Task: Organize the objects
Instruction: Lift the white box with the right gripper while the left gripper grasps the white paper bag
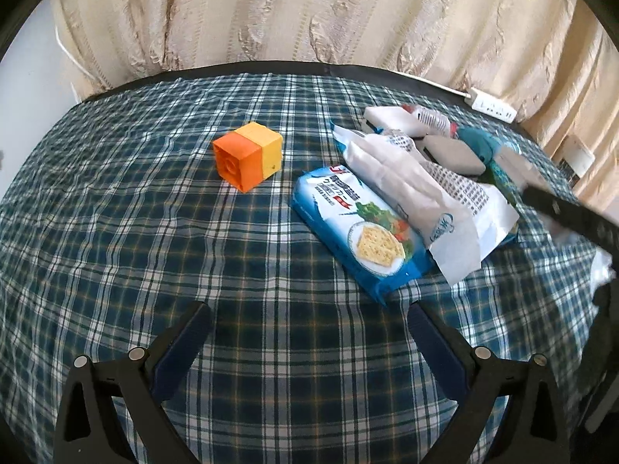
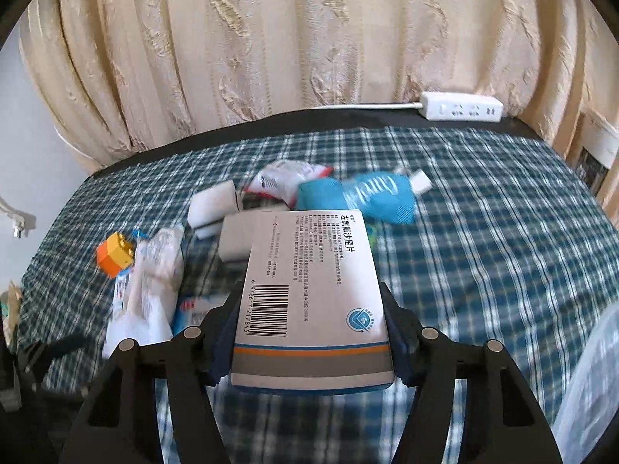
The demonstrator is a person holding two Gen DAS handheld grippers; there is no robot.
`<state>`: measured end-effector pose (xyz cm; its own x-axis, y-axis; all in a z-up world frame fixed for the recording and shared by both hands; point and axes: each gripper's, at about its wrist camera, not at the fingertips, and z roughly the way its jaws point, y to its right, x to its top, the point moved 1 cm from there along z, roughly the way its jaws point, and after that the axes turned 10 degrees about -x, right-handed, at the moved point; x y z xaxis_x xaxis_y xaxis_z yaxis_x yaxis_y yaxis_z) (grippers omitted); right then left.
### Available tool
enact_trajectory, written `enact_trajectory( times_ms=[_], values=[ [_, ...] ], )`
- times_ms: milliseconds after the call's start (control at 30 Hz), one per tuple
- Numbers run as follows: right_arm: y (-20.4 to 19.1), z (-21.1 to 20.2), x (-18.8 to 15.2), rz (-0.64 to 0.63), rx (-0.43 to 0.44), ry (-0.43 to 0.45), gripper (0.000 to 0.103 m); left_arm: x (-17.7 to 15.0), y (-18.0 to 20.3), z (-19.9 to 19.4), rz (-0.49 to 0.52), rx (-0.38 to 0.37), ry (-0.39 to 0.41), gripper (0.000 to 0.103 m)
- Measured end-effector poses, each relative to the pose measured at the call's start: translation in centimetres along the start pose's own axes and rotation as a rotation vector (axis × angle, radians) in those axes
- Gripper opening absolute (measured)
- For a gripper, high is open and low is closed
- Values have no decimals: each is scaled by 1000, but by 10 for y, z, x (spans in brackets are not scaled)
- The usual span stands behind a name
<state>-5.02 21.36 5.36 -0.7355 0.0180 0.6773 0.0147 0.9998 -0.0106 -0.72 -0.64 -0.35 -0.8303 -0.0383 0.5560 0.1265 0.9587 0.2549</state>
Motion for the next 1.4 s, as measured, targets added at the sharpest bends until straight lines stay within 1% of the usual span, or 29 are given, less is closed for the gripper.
enact_trajectory(
  times_ms=[100, 200, 367, 500, 700, 833, 1000, 1067, 1133, 1233, 1400],
  values=[
    [13, -8, -13, 24, 14, -6, 64, 0, -1, -2, -19, -3, 2, 103],
    [27, -14, -26, 40, 20, -16, 64, 0, -2, -3, -38, 13, 0, 103],
    [42, -17, -42, 50, 25, -45, 64, 4, 0, -4, -63, 13, -14, 103],
    [50, -16, -50, 61, 31, -60, 64, 12, 7, -5, -65, 20, -7, 103],
    [53, -16, -54, 70, 48, -52, 64, 28, 17, -12, -84, 21, 17, 103],
    [53, -20, -54, 72, 66, -31, 64, 42, 24, -14, -103, 19, 25, 103],
    [54, -27, -54, 76, 85, -4, 64, 59, 35, 1, -98, 51, 10, 103],
    [55, -29, -55, 78, 86, 5, 64, 64, 37, 6, -115, 33, -2, 103],
    [56, -30, -55, 81, 90, 11, 64, 67, 42, 8, -118, 31, -1, 103],
    [57, -32, -55, 84, 100, 23, 64, 72, 50, 12, -105, 35, -2, 103],
    [59, -34, -55, 91, 116, 37, 64, 80, 61, 26, -92, 25, -29, 103]
  ],
)
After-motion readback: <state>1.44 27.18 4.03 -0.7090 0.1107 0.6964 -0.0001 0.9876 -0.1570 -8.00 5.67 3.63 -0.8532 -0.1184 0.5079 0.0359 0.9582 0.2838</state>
